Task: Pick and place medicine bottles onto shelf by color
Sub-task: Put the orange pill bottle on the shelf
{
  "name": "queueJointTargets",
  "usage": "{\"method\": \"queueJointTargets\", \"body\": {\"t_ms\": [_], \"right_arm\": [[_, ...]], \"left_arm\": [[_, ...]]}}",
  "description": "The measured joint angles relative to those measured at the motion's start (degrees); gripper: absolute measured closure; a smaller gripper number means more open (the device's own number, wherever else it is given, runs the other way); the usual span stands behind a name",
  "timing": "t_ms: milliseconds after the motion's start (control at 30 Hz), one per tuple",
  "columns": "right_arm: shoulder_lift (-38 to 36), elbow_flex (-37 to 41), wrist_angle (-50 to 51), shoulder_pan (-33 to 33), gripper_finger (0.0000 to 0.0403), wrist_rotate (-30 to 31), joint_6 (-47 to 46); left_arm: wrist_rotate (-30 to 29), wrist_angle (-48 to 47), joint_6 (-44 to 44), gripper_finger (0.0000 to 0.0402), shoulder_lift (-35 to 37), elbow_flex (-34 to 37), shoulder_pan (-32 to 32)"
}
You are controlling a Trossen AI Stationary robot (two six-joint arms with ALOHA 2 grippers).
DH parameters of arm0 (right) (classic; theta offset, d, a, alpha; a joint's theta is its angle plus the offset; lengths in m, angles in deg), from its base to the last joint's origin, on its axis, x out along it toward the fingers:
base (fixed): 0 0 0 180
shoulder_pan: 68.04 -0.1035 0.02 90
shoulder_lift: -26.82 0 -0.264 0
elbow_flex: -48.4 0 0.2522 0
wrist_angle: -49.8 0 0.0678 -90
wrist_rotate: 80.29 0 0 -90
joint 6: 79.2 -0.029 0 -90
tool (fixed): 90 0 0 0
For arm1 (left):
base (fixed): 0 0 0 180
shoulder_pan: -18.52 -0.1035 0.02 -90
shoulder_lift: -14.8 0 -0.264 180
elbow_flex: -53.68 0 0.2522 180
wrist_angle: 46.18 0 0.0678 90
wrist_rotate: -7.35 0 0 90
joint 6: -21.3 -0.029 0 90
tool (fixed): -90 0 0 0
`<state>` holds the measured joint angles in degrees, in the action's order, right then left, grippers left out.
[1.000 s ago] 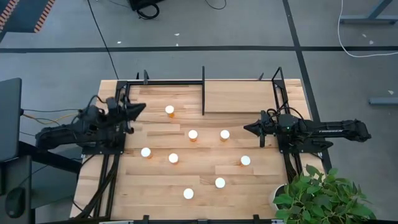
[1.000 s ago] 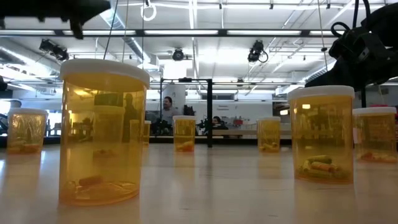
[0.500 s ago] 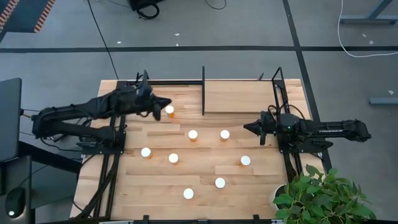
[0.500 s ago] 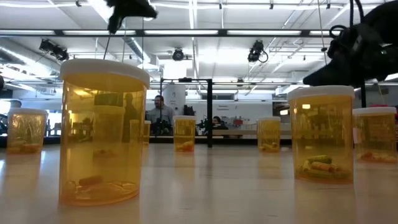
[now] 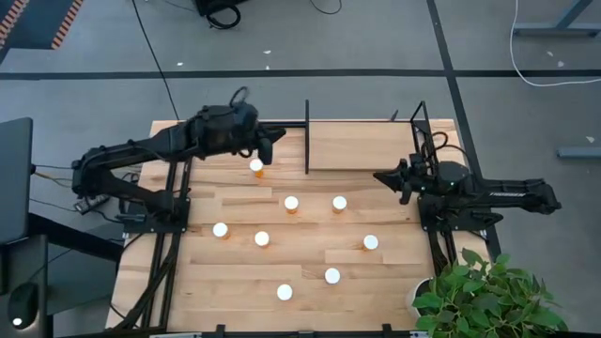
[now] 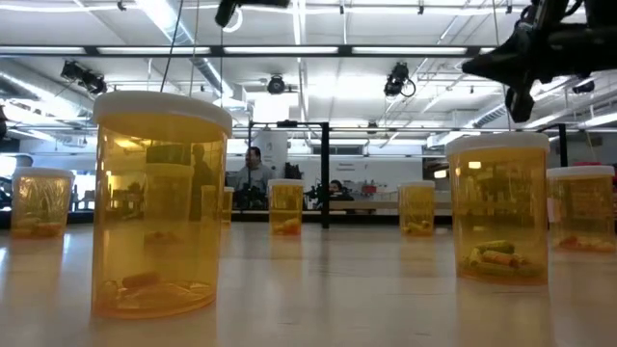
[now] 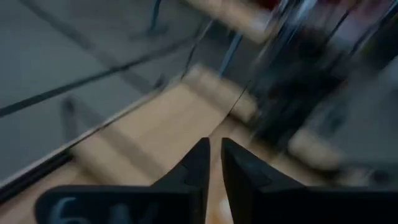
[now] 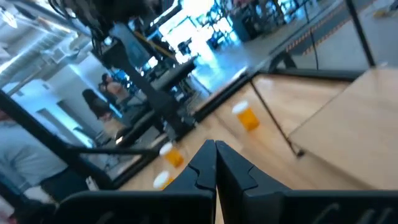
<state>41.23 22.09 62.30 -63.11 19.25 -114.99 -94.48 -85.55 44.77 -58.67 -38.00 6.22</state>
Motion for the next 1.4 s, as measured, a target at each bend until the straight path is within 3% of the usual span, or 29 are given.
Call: {"method": "queueJointTargets", "body": {"t_ms": [133, 233, 300, 433, 600, 833, 1167, 1400], "right_arm": [[0.7, -2.0, 1.8, 0.0, 0.0397, 2.2, 2.1], [1.2, -2.2, 2.0, 0.1, 0.0397, 2.4, 2.7], [1.8, -2.2, 2.1, 0.1, 0.0397, 2.4, 1.9], [3.3, -2.2, 2.2, 0.1, 0.0397, 2.4, 1.2], [5.3, -2.2, 2.4, 0.1, 0.0397, 2.4, 1.5], [6.8, -2.2, 4.0, 0.1, 0.0395, 2.4, 1.4], [7.0, -2.2, 5.6, 0.1, 0.0383, 2.4, 1.3], [7.0, -2.2, 5.7, 0.1, 0.0382, 2.4, 0.7]], "left_arm": [[0.2, -20.3, -1.2, 0.0303, -4.0, -2.6, -4.5], [0.7, -31.6, 2.8, 0.0243, -7.2, -3.3, -8.8], [4.6, -37.1, 5.1, 0.0197, -9.4, -3.3, -11.6], [12.4, -38.8, 4.3, 0.0113, -13.9, -3.3, -14.8], [12.2, -38.6, -3.8, 0.0047, -18.6, -3.3, -15.2], [7.2, -38.6, -9.2, 0.0029, -23.7, -3.3, -15.2], [6.1, -38.8, -10.4, 0.0032, -33.5, -3.3, -15.9], [6.0, -37.8, -13.7, 0.0033, -35.4, -3.3, -15.9]]}}
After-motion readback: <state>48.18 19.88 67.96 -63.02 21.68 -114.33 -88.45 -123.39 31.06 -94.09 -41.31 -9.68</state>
